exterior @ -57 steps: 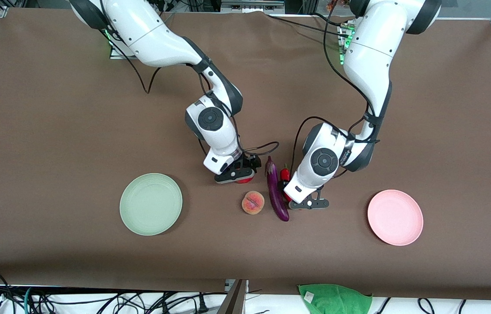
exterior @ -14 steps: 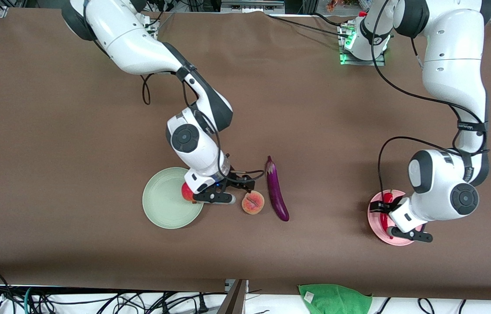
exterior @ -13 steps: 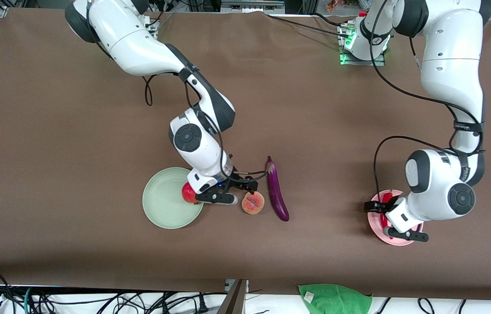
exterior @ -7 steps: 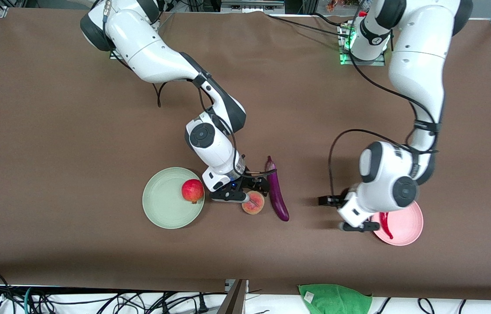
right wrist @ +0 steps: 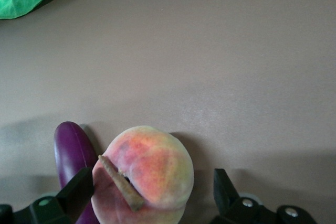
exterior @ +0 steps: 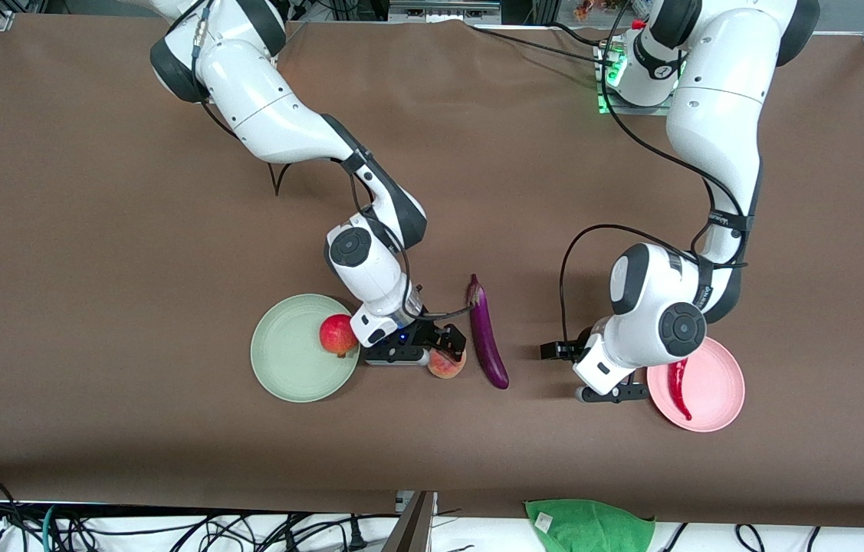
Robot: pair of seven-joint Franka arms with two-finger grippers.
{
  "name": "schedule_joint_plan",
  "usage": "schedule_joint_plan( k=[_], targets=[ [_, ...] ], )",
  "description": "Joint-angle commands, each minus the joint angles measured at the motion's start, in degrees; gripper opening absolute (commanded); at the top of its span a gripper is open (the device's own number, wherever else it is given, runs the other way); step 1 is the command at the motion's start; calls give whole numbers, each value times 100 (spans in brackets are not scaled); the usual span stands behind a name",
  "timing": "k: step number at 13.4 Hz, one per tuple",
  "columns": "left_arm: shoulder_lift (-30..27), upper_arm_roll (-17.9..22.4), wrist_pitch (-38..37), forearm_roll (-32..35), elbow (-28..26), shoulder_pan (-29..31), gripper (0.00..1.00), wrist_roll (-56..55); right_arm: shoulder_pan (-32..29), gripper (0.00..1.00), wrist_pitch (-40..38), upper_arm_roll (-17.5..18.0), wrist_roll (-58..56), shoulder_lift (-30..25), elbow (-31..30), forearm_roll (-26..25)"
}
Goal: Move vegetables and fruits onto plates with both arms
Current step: 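Carry the peach to the green plate while the left gripper grasps the eggplant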
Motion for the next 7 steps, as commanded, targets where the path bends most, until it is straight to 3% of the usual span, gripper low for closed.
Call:
schedule_joint_plan(
  k=[1, 3, 5, 6, 7],
  targets=[
    [-35, 72, 127, -155, -79, -155, 100, -139, 58, 100, -18, -39, -45, 206, 217, 14],
    [-44, 72, 127, -155, -79, -243, 100, -297, 93, 94, 0, -39, -36, 215, 209, 14],
    [-35, 72, 136, -155, -79, -348, 100, -489, 67, 43, -52, -30, -97, 153, 191, 75],
    [-35, 72, 170, -155, -79, -383, 100, -578, 24, 24, -148, -4, -124, 83, 191, 101],
    [-35, 72, 249, -155, -88, -427, 100, -666, -12, 14, -445, 5, -141, -13, 191, 102]
  ],
)
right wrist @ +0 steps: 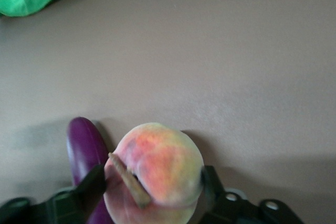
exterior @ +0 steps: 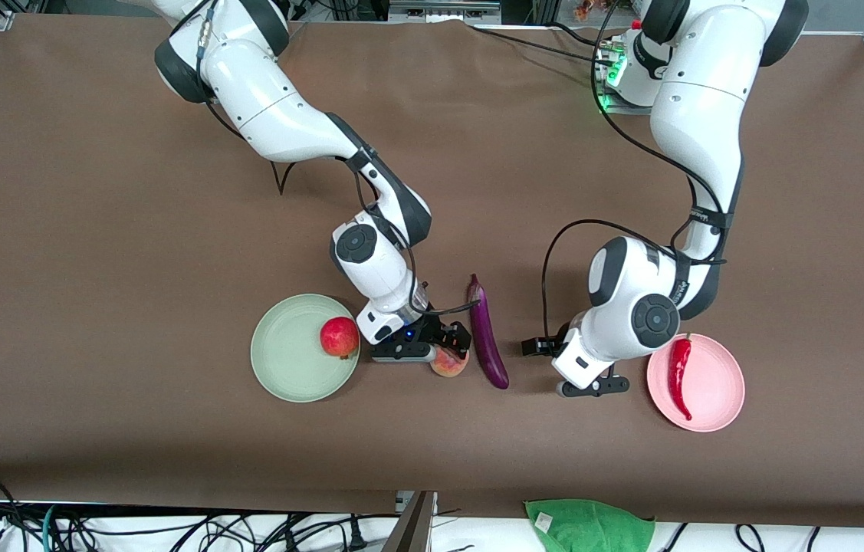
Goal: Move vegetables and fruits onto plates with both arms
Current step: 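Carry the peach to the green plate while the left gripper grasps the eggplant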
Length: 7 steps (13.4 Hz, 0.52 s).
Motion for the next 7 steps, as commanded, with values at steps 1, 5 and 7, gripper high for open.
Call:
schedule_joint_plan(
  k=[1, 5, 7],
  targets=[
    [-39, 85, 197, -155, -85, -182, 100, -196, -106, 5, -807, 20, -142, -195, 85, 89],
    [5, 76, 215, -155, -102, -339, 100, -335, -369, 0, -1942, 283, -290, -653, 94, 72],
    [49, 76, 363, -155, -102, -436, 100, -573, -676, 0, -2698, 389, -1096, -977, 85, 81]
  ],
)
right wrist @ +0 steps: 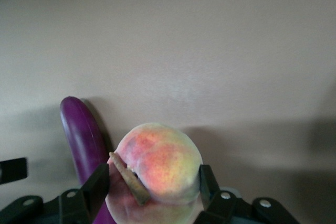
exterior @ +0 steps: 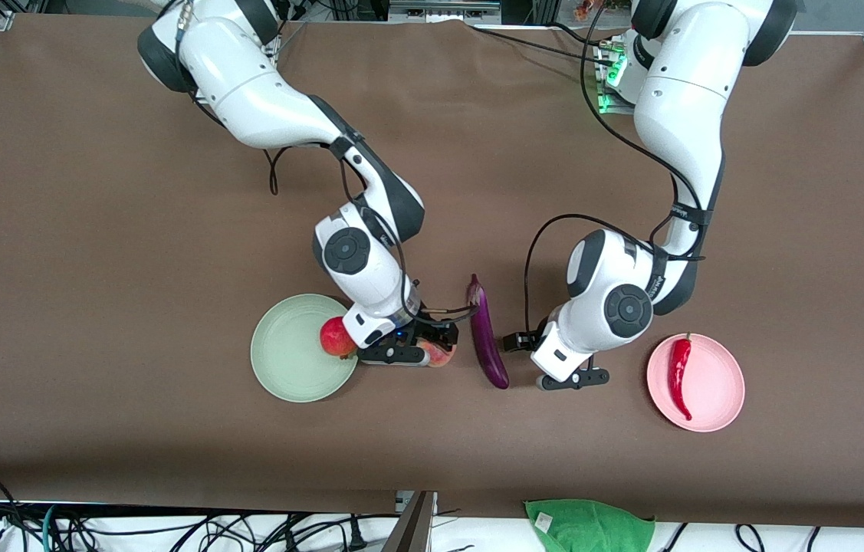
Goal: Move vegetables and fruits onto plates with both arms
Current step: 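Carry the peach to the green plate while the left gripper grasps the eggplant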
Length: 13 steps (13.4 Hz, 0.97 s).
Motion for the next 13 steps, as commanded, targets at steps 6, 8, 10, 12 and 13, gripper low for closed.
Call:
schedule_joint_plan(
  k=[6, 8, 10, 12, 13],
  targets=[
    [314, 114, 625, -58, -80, -764, 100, -862, -1507, 0, -2734, 217, -3249, -987, -234, 256],
    [384, 132, 827, 187, -89, -862, 88, -871, -1807, 3, -2737, 217, -4015, -969, -435, 414],
    [376, 132, 819, 232, -80, -853, 28, -906, -2036, 20, -2465, 217, -4447, -934, -699, 642],
    [341, 149, 766, 232, -71, -801, 0, -924, -2081, 99, -2410, 209, -4668, -856, -753, 670],
    [288, 166, 731, 249, -45, -713, 0, -889, -2090, 100, -2489, 209, -4651, -864, -745, 670]
  ],
)
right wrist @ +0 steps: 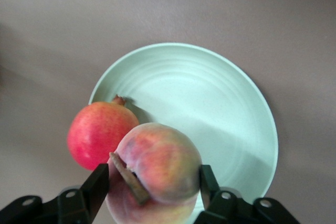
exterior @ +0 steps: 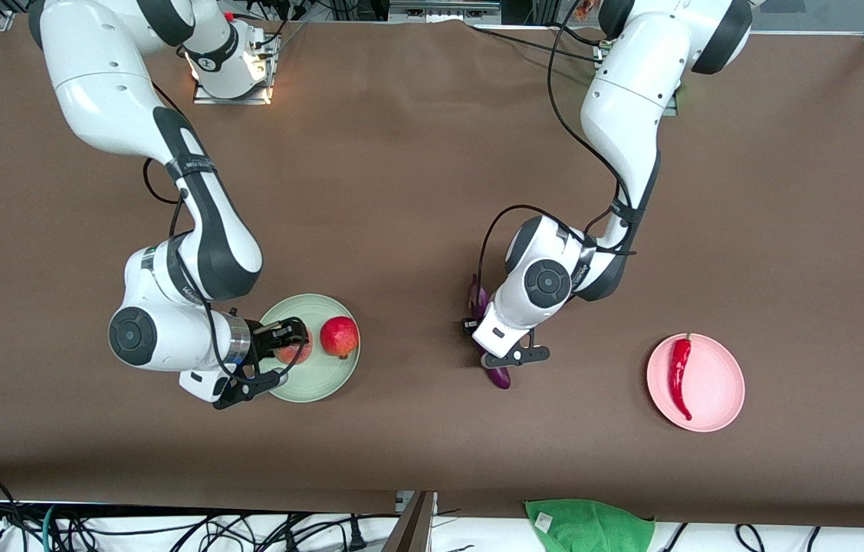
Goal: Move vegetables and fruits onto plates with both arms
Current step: 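Release the peach on the green plate while the left gripper carries the eggplant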
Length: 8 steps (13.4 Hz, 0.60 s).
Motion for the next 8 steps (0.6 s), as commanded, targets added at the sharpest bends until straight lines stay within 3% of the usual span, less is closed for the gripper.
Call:
schedule_joint_plan(
  k=[1, 4, 8],
  targets=[
    [-170, 58, -313, 190, 94, 294, 0, 47, -29, 100, -135, 108, -47, -128, -102, 78],
    [-354, 85, -1586, 181, 620, 1023, 0, 1652, 32, 100, -828, 126, 428, -251, 161, 60],
    [-469, 304, -2029, 443, 736, 1597, 0, 3192, 32, 100, -1637, 117, 769, -847, 285, 78]
  ],
)
